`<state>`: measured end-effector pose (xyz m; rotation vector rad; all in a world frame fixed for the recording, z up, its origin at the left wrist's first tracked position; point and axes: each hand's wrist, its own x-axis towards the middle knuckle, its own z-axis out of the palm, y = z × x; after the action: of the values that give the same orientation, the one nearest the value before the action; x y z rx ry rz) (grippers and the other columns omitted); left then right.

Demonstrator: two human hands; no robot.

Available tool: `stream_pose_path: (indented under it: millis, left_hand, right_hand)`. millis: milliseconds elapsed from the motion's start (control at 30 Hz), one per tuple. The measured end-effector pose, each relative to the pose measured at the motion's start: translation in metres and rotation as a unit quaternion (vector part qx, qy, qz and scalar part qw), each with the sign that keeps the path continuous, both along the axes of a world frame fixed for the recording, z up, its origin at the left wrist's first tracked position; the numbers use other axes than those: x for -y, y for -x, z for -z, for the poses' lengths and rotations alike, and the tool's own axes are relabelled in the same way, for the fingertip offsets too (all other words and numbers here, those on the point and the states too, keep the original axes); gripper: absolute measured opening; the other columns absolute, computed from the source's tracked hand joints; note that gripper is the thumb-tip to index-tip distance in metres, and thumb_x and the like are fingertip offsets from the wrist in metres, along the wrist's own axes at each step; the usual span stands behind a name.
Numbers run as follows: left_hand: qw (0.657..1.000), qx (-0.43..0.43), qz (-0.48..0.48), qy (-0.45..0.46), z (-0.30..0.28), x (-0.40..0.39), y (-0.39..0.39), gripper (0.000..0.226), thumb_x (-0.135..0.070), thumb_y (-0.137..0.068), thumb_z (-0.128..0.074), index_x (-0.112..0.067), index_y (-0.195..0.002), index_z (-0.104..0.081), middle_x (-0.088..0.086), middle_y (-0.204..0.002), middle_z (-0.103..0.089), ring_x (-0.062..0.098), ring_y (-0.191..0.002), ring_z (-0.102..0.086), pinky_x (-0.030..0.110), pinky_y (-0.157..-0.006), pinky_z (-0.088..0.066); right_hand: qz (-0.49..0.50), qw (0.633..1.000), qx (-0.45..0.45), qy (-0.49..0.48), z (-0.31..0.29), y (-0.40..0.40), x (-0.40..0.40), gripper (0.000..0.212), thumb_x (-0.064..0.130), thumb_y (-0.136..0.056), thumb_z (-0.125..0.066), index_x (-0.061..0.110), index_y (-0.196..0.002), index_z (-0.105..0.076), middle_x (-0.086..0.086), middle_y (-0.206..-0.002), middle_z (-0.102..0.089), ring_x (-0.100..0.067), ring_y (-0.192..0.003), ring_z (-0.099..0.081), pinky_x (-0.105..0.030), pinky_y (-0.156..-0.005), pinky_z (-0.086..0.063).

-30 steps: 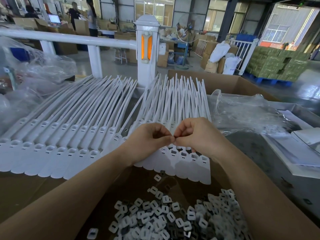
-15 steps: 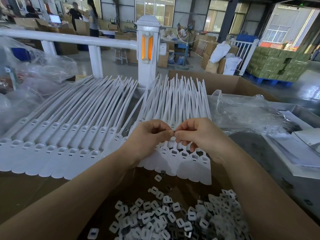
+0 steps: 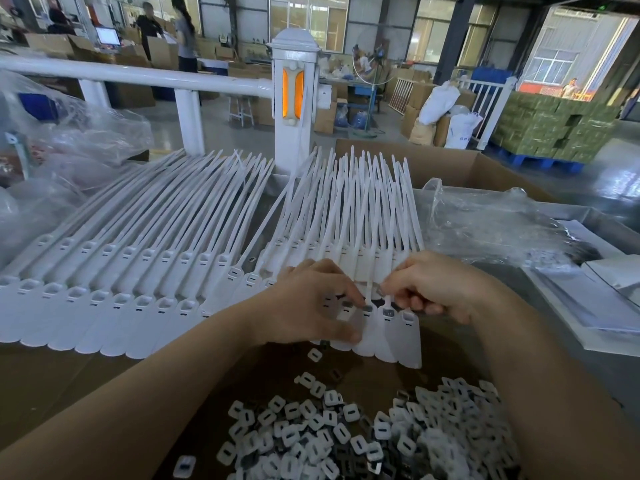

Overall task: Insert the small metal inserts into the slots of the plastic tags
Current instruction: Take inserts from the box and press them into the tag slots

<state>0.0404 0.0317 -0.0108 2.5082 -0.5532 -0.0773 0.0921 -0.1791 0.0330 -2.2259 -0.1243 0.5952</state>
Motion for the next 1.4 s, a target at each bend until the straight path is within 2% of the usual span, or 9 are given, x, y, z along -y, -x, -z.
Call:
stream_pose_path:
  millis: [67,267,367,433,533,700,867,1100,1400]
  left_hand:
    - [0.998,0.033,0.003,-0.058,0.002,-0.001,-0.001,0.046,-0.064,-0.075,-0.069,-0.05,-0.116,-0.055,-0.02,-0.121,-0.043,0.007,-0.115,-0.034,0.033,-0.099,-0.025]
    - [0.996,0.062,0.0,-0.064,0.004,-0.005,-0.005,0.046,-0.065,-0.078,-0.065,-0.049,-0.12,-0.053,-0.018,-0.12,-0.042,0.007,-0.114,-0.031,0.032,-0.098,-0.023]
    - [0.992,0.086,0.014,-0.087,0.005,-0.003,-0.002,0.043,-0.057,-0.085,-0.057,-0.052,-0.125,-0.045,-0.014,-0.121,-0.037,0.008,-0.117,-0.028,0.035,-0.102,-0.021]
    - [0.987,0.105,0.034,-0.117,0.003,0.002,0.0,0.048,-0.048,-0.088,-0.053,-0.054,-0.133,-0.037,-0.01,-0.124,-0.036,0.01,-0.12,-0.028,0.035,-0.103,-0.019]
    - [0.974,0.13,0.063,-0.177,0.0,0.011,0.002,0.056,-0.04,-0.089,-0.046,-0.054,-0.14,-0.029,-0.006,-0.127,-0.036,0.013,-0.122,-0.03,0.035,-0.103,-0.02]
    - [0.959,0.154,0.072,-0.227,-0.002,0.018,0.003,0.055,-0.039,-0.09,-0.039,-0.05,-0.142,-0.029,-0.001,-0.124,-0.04,0.019,-0.118,-0.036,0.04,-0.102,-0.027]
    - [0.955,0.168,0.072,-0.236,-0.003,0.02,0.003,0.054,-0.04,-0.089,-0.039,-0.048,-0.142,-0.031,-0.002,-0.123,-0.041,0.017,-0.114,-0.038,0.038,-0.099,-0.026]
    - [0.967,0.143,0.071,-0.2,0.0,0.017,0.005,0.056,-0.038,-0.087,-0.037,-0.046,-0.142,-0.035,-0.003,-0.124,-0.041,0.015,-0.114,-0.038,0.035,-0.1,-0.028]
    - [0.983,0.109,0.057,-0.138,0.007,0.014,0.0,0.057,-0.032,-0.088,-0.049,-0.041,-0.144,-0.039,-0.008,-0.132,-0.039,0.01,-0.12,-0.033,0.027,-0.098,-0.026]
  right_hand:
    - [-0.012,0.999,-0.006,0.039,-0.001,-0.003,0.01,0.021,0.012,-0.086,-0.071,-0.007,-0.093,-0.069,-0.002,-0.058,-0.059,-0.008,-0.042,-0.043,-0.019,-0.036,-0.027]
    - [-0.031,0.997,-0.035,0.066,0.0,-0.008,0.033,0.013,0.015,-0.086,-0.073,0.003,-0.084,-0.07,0.0,-0.059,-0.063,-0.006,-0.044,-0.048,-0.018,-0.04,-0.033]
    - [-0.012,0.998,-0.032,0.059,0.004,-0.009,0.033,0.019,0.014,-0.087,-0.072,-0.003,-0.093,-0.069,-0.001,-0.059,-0.065,-0.007,-0.045,-0.05,-0.019,-0.042,-0.034]
    - [0.001,0.998,-0.037,0.049,0.005,-0.009,0.033,0.02,0.013,-0.088,-0.07,-0.003,-0.098,-0.068,-0.002,-0.06,-0.067,-0.008,-0.045,-0.052,-0.02,-0.043,-0.035]
    - [-0.006,0.998,-0.04,0.049,0.005,-0.008,0.034,0.014,0.013,-0.091,-0.068,0.001,-0.097,-0.069,-0.002,-0.061,-0.068,-0.008,-0.045,-0.054,-0.019,-0.042,-0.037]
    - [-0.05,0.995,-0.024,0.078,0.007,-0.01,0.035,0.013,0.014,-0.091,-0.067,0.002,-0.092,-0.07,0.0,-0.062,-0.068,-0.007,-0.048,-0.055,-0.019,-0.044,-0.039]
    - [-0.091,0.99,0.005,0.112,0.006,-0.01,0.033,0.011,0.015,-0.093,-0.065,0.006,-0.088,-0.07,0.002,-0.06,-0.068,-0.005,-0.049,-0.056,-0.018,-0.043,-0.04]
    - [-0.116,0.983,0.007,0.144,0.005,-0.011,0.03,0.01,0.017,-0.091,-0.07,0.007,-0.089,-0.071,0.001,-0.064,-0.07,-0.006,-0.052,-0.059,-0.018,-0.046,-0.043]
    - [-0.087,0.992,-0.008,0.092,0.009,-0.014,0.039,0.01,0.017,-0.094,-0.065,0.008,-0.095,-0.07,0.0,-0.069,-0.073,-0.007,-0.055,-0.063,-0.018,-0.048,-0.047]
